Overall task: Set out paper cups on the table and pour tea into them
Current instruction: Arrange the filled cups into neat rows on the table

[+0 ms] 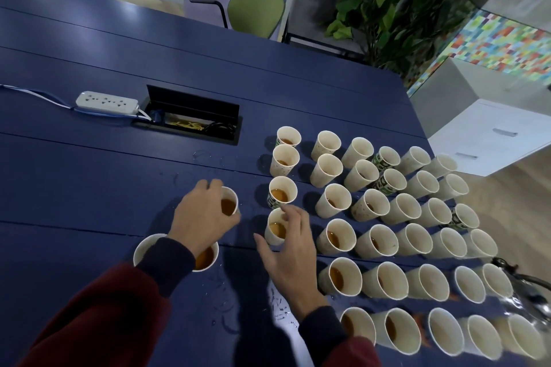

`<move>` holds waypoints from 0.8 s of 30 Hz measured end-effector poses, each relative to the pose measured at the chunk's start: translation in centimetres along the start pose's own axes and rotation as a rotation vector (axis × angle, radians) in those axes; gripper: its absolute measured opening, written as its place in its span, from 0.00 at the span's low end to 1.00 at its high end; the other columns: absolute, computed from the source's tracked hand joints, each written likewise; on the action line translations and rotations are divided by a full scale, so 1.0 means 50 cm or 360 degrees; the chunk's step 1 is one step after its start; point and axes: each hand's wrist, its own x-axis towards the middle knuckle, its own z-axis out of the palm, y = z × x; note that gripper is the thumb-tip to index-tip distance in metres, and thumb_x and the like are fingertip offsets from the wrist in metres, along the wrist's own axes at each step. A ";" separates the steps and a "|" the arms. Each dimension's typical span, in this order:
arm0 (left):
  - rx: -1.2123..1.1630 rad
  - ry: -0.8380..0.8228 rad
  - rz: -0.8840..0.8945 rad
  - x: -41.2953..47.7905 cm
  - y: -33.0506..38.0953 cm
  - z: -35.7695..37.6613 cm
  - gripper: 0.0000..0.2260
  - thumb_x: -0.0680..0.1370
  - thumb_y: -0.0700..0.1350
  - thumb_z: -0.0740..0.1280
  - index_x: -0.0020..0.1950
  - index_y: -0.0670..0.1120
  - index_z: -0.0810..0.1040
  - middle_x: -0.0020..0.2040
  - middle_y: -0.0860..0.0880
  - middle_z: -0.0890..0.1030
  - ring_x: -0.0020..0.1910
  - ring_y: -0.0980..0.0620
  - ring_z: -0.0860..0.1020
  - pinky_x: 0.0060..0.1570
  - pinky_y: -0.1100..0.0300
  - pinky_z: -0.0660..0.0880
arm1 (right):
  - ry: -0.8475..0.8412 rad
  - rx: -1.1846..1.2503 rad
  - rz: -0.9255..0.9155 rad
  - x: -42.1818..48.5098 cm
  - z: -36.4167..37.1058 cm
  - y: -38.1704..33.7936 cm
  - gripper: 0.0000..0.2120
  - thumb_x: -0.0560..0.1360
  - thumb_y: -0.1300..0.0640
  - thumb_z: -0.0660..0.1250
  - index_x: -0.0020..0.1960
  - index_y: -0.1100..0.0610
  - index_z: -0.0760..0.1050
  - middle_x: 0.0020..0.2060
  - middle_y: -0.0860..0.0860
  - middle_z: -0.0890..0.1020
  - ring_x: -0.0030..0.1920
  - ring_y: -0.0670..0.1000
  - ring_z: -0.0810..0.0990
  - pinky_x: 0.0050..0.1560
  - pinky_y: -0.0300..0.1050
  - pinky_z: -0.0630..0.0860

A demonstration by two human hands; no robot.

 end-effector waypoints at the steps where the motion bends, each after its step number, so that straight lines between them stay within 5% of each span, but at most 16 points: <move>1: 0.0016 -0.0015 0.0038 -0.011 0.016 -0.010 0.24 0.70 0.61 0.73 0.59 0.49 0.72 0.52 0.50 0.74 0.47 0.49 0.75 0.43 0.57 0.71 | -0.0069 0.0040 -0.0047 -0.001 -0.001 -0.011 0.31 0.72 0.47 0.75 0.70 0.54 0.68 0.63 0.49 0.73 0.58 0.45 0.74 0.55 0.38 0.75; 10: -0.0059 -0.0313 0.0334 -0.128 0.103 -0.051 0.29 0.68 0.60 0.72 0.66 0.57 0.68 0.54 0.55 0.71 0.54 0.51 0.74 0.51 0.57 0.73 | -0.0318 0.0333 -0.0069 -0.045 -0.019 -0.031 0.33 0.70 0.45 0.73 0.72 0.47 0.66 0.60 0.40 0.79 0.54 0.44 0.80 0.49 0.41 0.77; 13: -0.0309 -0.0429 0.0239 -0.166 0.088 -0.052 0.34 0.68 0.62 0.74 0.71 0.57 0.65 0.61 0.56 0.72 0.59 0.54 0.74 0.56 0.57 0.71 | -0.0321 0.0335 0.0006 -0.076 -0.028 -0.014 0.28 0.69 0.42 0.73 0.65 0.47 0.69 0.52 0.42 0.82 0.48 0.45 0.81 0.45 0.41 0.76; 16: -0.0275 -0.0234 0.0054 -0.192 0.052 -0.032 0.34 0.73 0.61 0.71 0.75 0.52 0.65 0.67 0.51 0.72 0.64 0.50 0.73 0.64 0.53 0.71 | -0.0269 0.0342 0.0180 -0.115 -0.029 0.016 0.26 0.67 0.42 0.76 0.61 0.45 0.70 0.50 0.42 0.82 0.49 0.47 0.82 0.46 0.46 0.78; 19: -0.0064 -0.0042 -0.0167 -0.196 -0.007 0.004 0.32 0.74 0.58 0.72 0.73 0.45 0.67 0.66 0.43 0.72 0.64 0.43 0.73 0.63 0.50 0.70 | -0.0244 0.0316 0.0318 -0.143 -0.026 0.052 0.27 0.65 0.42 0.78 0.59 0.46 0.71 0.51 0.43 0.80 0.52 0.48 0.81 0.49 0.47 0.77; 24: 0.0189 -0.0185 -0.0208 -0.204 -0.069 0.050 0.35 0.70 0.59 0.75 0.69 0.45 0.67 0.65 0.43 0.72 0.60 0.42 0.74 0.55 0.47 0.75 | -0.0225 0.0207 0.0443 -0.155 -0.017 0.089 0.29 0.66 0.46 0.79 0.60 0.45 0.67 0.51 0.44 0.82 0.52 0.53 0.82 0.48 0.49 0.77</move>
